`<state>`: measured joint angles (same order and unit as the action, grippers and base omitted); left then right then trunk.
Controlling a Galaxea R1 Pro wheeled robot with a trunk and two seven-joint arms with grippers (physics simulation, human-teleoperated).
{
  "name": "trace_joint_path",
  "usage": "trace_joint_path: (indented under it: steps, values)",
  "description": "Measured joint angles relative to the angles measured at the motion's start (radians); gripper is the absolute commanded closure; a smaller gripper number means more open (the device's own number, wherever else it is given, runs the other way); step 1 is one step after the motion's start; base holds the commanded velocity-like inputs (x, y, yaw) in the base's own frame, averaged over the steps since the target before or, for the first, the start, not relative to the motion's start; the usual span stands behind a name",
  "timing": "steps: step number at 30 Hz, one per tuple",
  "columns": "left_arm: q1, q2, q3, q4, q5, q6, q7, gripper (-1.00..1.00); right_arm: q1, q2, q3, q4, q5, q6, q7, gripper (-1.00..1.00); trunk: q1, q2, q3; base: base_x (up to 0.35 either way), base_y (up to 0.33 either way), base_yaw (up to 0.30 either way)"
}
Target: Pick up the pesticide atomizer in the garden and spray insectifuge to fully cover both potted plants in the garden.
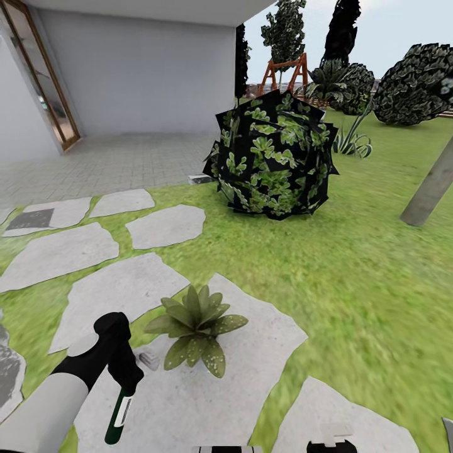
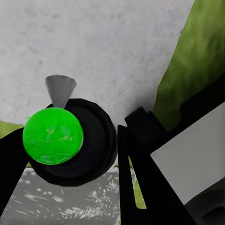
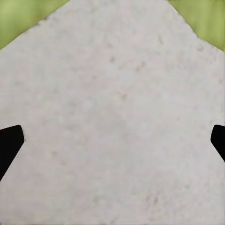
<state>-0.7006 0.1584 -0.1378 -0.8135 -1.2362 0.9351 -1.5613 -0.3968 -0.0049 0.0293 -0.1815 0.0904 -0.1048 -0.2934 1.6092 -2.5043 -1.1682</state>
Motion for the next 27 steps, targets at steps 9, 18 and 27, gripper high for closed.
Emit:
trace_joint_path:
  steps: [9,18,27]
  values:
    - [0.003,-0.006,0.0,-0.011,0.0,-0.001,0.0,1.0,0.0,0.0,-0.001,-0.001,0.0,0.0,0.0,-1.0,0.0,0.0,0.0,0.0,0.002,0.0]
    - [-0.006,-0.006,0.001,-0.023,0.001,0.006,0.0,1.0,0.0,0.0,-0.001,-0.001,0.0,0.0,0.0,-1.0,0.0,0.0,0.0,0.0,0.0,-0.105]
    - [-0.007,-0.005,0.001,-0.056,0.001,0.008,0.0,1.0,0.0,0.0,-0.001,-0.001,0.0,0.002,0.0,-1.0,0.0,0.0,0.0,0.0,0.0,-0.296]
